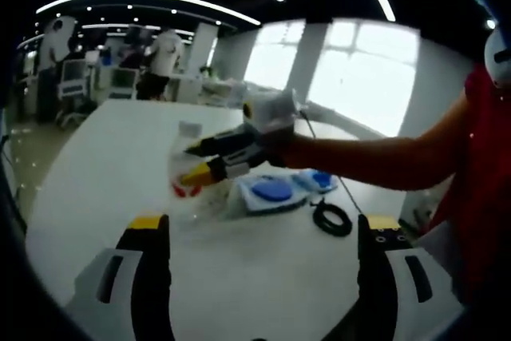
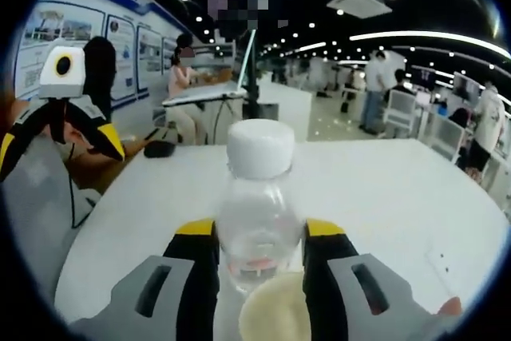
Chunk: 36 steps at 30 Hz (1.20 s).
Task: Arrange the tabletop items into an orderly group along one side of the table until the central work area is clear of visible clutter.
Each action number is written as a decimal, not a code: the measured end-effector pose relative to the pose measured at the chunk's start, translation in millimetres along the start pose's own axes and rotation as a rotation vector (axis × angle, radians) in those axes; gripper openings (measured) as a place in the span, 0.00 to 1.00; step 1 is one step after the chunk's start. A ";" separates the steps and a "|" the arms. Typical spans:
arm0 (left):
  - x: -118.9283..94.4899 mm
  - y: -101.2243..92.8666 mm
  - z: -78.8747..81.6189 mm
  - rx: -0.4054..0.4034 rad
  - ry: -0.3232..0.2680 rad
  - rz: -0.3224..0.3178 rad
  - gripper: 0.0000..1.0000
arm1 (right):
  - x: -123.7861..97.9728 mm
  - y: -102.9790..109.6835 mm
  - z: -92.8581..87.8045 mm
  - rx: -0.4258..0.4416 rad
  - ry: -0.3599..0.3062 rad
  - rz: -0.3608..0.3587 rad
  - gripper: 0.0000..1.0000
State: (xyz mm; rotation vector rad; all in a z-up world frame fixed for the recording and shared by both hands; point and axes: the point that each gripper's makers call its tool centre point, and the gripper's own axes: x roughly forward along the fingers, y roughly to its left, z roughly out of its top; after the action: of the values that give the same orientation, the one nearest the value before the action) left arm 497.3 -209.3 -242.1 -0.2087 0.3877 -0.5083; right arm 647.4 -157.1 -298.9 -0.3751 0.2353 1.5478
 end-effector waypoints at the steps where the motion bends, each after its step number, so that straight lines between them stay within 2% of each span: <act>1: -0.2 -0.2 0.0 -0.002 -0.001 -0.001 0.94 | 0.5 0.7 0.2 0.001 -0.004 0.002 0.39; 21: -1.8 0.1 -2.1 -0.005 0.004 -0.007 0.92 | 23.0 2.1 12.1 -0.001 -0.059 -0.001 0.38; 30: -0.2 -2.0 -2.8 -0.002 0.010 -0.017 0.91 | 22.1 0.0 10.5 0.028 -0.070 -0.015 0.38; 36: 0.1 -2.3 -3.2 -0.002 0.011 -0.017 0.91 | 20.6 1.2 10.2 0.013 -0.066 -0.011 0.40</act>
State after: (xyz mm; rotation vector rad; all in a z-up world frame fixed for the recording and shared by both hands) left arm 495.1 -211.6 -244.4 -0.2116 0.3972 -0.5262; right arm 645.7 -134.2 -297.4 -0.3137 0.1918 1.5439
